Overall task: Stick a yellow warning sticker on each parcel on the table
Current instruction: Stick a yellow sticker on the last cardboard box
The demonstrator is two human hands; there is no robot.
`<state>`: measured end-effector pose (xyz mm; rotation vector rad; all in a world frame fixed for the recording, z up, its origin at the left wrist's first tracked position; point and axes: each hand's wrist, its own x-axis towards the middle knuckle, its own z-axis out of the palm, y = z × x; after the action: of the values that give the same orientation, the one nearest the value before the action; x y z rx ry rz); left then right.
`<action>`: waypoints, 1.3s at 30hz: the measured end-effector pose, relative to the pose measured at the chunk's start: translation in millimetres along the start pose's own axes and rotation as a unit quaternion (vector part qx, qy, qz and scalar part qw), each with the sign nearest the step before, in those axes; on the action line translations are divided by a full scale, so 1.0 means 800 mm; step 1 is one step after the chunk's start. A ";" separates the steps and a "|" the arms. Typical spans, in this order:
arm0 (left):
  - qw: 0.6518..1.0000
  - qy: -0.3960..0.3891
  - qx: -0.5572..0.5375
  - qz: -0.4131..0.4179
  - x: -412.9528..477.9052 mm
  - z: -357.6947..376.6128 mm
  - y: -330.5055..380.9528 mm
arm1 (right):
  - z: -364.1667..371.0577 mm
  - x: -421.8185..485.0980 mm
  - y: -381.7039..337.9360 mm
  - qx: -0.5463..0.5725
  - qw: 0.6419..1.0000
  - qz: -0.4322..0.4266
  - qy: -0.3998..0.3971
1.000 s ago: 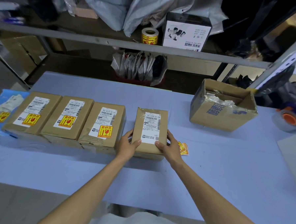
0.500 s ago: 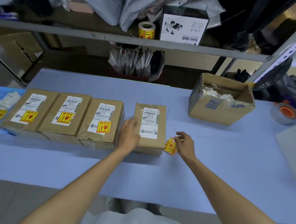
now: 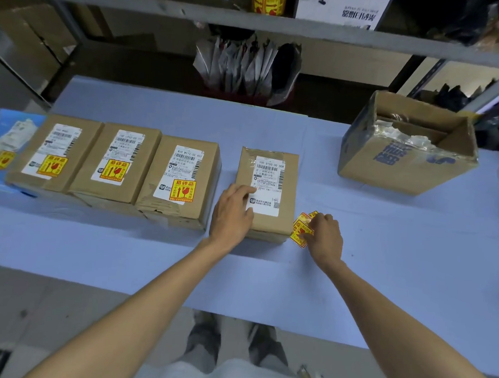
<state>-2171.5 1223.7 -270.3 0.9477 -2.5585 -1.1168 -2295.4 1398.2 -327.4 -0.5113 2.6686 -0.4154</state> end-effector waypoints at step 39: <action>0.940 -0.056 -0.329 -0.067 0.058 -0.095 0.064 | -0.126 -0.012 -0.165 0.493 0.869 -0.046 -0.020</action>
<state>-2201.6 1176.1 -184.1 0.8932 -1.9602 -1.9350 -2291.9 1306.3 -188.8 -0.2940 1.9970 -1.6252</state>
